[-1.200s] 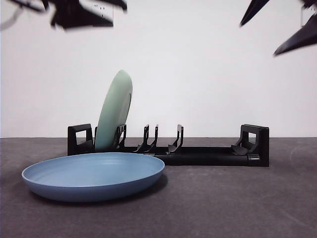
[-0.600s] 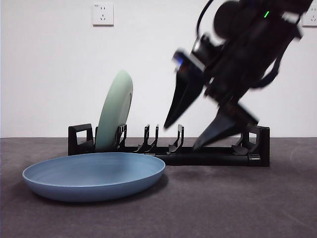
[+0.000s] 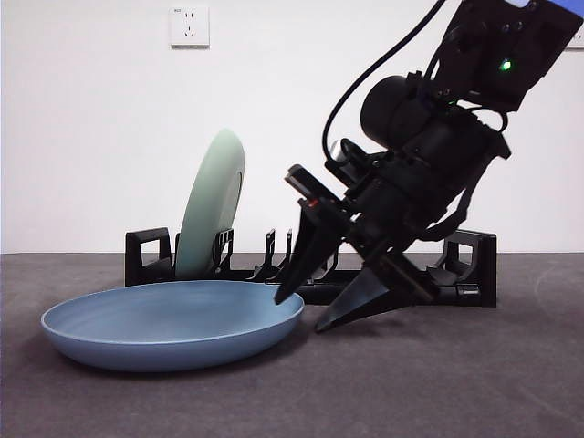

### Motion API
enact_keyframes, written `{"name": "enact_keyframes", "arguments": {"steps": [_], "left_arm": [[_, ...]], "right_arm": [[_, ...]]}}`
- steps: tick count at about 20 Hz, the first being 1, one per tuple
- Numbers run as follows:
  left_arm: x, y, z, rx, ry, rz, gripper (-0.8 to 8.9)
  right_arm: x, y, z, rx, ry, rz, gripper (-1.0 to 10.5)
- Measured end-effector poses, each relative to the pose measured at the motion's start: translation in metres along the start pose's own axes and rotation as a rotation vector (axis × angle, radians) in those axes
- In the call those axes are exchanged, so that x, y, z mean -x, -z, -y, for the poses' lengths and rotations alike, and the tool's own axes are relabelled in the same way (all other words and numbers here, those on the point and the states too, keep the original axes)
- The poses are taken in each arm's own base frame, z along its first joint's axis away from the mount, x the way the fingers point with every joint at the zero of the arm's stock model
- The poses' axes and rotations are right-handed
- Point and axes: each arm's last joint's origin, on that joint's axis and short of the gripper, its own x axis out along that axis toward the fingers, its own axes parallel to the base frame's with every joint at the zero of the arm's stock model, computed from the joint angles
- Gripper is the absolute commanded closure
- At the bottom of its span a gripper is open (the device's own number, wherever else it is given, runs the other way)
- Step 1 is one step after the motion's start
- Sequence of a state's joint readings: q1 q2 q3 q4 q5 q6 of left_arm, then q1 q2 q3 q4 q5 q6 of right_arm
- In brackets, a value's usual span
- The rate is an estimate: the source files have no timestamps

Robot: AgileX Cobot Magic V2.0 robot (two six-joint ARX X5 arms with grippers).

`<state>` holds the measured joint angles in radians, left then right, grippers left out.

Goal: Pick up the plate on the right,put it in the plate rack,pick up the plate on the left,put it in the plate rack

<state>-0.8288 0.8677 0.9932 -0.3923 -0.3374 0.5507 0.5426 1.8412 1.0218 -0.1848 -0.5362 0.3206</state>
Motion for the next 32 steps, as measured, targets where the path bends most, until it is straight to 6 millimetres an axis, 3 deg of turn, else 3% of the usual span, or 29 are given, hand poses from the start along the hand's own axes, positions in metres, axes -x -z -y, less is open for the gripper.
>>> {"name": "enact_keyframes", "arguments": {"steps": [1, 4, 5, 14, 17, 21, 27, 32], "left_arm": [[0.0, 0.0, 0.0, -0.001, 0.001, 0.001, 5.23], [0.0, 0.0, 0.001, -0.004, 0.007, -0.002, 5.23], [0.0, 0.0, 0.001, -0.005, 0.009, -0.006, 5.23], [-0.005, 0.008, 0.01, -0.038, 0.125, -0.068, 5.26], [-0.008, 0.007, 0.019, -0.015, 0.287, -0.018, 5.32], [-0.019, 0.002, 0.043, -0.018, 0.445, -0.019, 5.33], [-0.032, -0.005, 0.091, -0.115, 0.622, -0.064, 5.35], [-0.044, -0.004, 0.122, -0.192, 0.672, -0.129, 5.36]], "right_arm": [[-0.003, 0.0, -0.001, -0.006, -0.007, -0.002, 7.1], [-0.005, 0.001, -0.003, -0.02, 0.006, 0.001, 9.4], [-0.006, 0.001, -0.003, -0.019, 0.022, 0.005, 9.6], [0.002, 0.009, -0.005, -0.091, 0.067, -0.065, 9.6], [0.026, 0.009, -0.019, -0.079, 0.1, -0.043, 9.6], [0.075, 0.012, -0.037, -0.049, 0.173, 0.035, 9.6], [0.139, 0.02, -0.034, -0.105, 0.215, 0.124, 9.6], [0.168, 0.033, -0.04, -0.111, 0.229, 0.152, 9.6]]}}
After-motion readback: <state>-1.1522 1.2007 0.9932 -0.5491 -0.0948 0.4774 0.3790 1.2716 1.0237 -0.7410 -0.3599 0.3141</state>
